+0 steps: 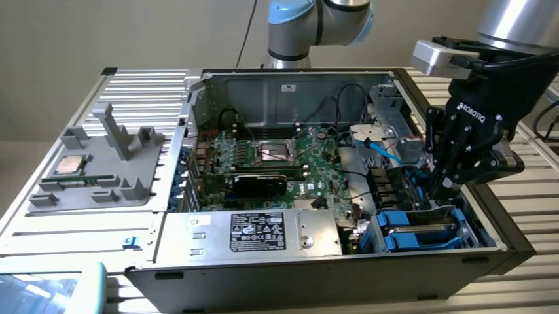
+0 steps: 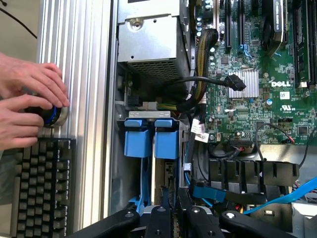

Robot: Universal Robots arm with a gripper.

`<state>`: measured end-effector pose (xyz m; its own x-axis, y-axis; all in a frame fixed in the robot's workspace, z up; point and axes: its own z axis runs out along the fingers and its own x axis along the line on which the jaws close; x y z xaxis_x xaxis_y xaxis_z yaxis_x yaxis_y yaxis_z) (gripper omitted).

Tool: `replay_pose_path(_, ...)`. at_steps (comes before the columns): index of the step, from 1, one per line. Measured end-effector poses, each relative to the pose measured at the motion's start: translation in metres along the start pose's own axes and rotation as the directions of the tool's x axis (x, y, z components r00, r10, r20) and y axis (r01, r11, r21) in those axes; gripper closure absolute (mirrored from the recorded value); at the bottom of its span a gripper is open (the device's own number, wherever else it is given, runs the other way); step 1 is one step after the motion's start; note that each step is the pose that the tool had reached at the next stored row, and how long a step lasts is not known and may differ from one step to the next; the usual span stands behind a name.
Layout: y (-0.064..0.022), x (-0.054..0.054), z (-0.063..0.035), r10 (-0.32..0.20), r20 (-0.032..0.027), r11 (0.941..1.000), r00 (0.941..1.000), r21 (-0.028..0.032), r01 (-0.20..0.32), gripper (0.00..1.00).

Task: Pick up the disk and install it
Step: 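Insert the first disk wire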

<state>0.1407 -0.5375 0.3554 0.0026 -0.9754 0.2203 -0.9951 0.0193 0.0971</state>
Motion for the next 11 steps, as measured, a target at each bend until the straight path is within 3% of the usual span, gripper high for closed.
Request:
replay_pose_path(3, 0.0000, -0.0003, 0.0012, -0.001, -0.0064, 1.0000, 1.0000, -0.0076, 0.001, 0.84)
replay_pose_path(4, 0.0001, -0.0004, 0.0015, -0.002, -0.0097, 0.9999, 1.0000, -0.0142, 0.002, 0.84)
replay_pose_path(7, 0.0000, -0.0007, 0.0028, -0.009, -0.0131, 0.9990, 0.9999, -0.0436, 0.008, 0.84)
replay_pose_path(11, -0.0003, -0.0010, 0.0064, -0.009, -0.0117, 0.9989, 0.9999, -0.0465, 0.008, 0.84)
